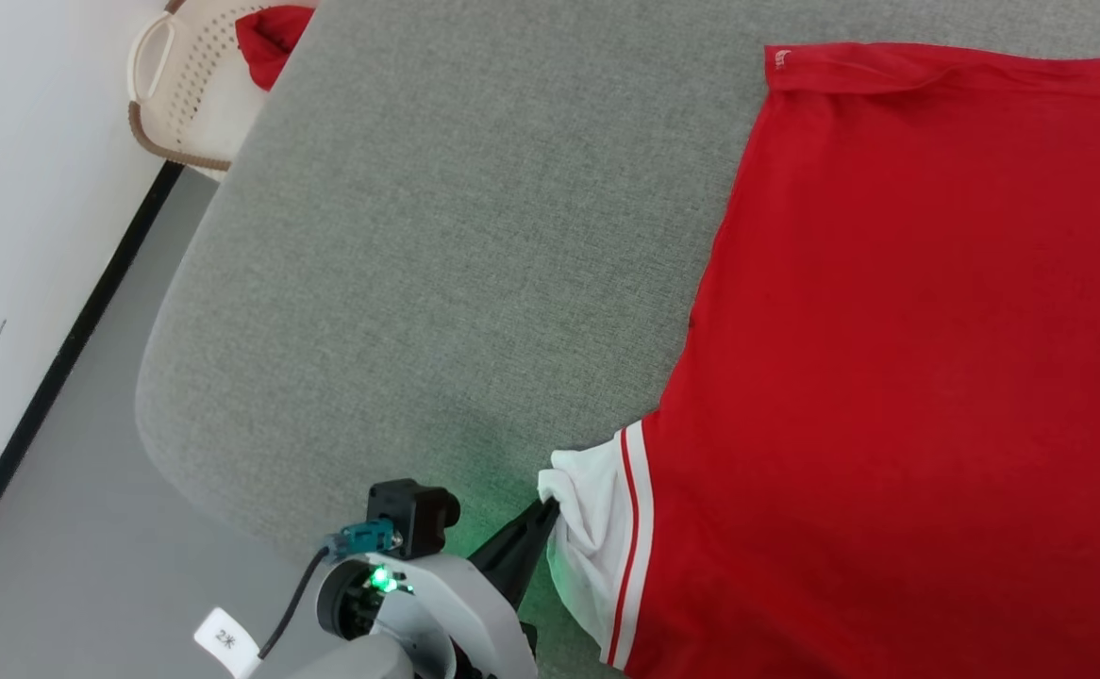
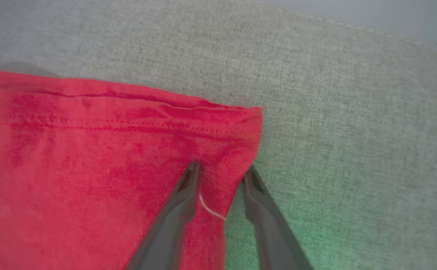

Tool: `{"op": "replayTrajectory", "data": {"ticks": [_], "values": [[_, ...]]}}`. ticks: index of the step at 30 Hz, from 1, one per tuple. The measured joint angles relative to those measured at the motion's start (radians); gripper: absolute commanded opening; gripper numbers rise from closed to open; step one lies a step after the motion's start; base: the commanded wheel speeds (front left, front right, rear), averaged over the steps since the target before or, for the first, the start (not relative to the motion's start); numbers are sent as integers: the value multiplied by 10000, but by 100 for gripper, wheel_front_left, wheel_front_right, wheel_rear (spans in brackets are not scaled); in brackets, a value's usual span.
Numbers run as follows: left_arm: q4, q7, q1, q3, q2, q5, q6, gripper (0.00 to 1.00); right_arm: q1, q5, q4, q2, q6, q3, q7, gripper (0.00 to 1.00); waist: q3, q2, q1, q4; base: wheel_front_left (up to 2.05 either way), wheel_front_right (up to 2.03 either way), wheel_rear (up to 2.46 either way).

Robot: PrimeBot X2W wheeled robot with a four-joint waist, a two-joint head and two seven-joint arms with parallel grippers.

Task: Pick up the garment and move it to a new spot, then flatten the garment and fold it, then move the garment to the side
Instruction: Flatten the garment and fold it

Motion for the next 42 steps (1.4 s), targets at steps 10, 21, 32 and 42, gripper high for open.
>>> {"op": "replayTrajectory", "data": {"ticks": [10, 21, 32, 42], "values": [[385, -132, 69, 150, 107, -90, -79, 0, -42, 104, 157, 493, -2, 368, -314, 0, -406, 0, 0, -425, 0, 0, 0], [140, -127, 417, 291, 650, -157, 255, 0, 1165, 1983, -1636, 128, 0, 1678, 360, 0, -1292, 0, 0, -1206, 0, 0, 0], [-424, -19, 901, 389, 1333, -307, 696, 0, 4396, 3800, -4274, -683, 0, 1672, 663, 0, -2240, 0, 0, -2078, 0, 0, 0], [-1035, 48, 1242, 487, 1860, -391, 1120, 0, 8349, 4153, -6667, -205, 0, -217, 882, 0, -2795, 0, 0, -2852, 0, 0, 0]]}}
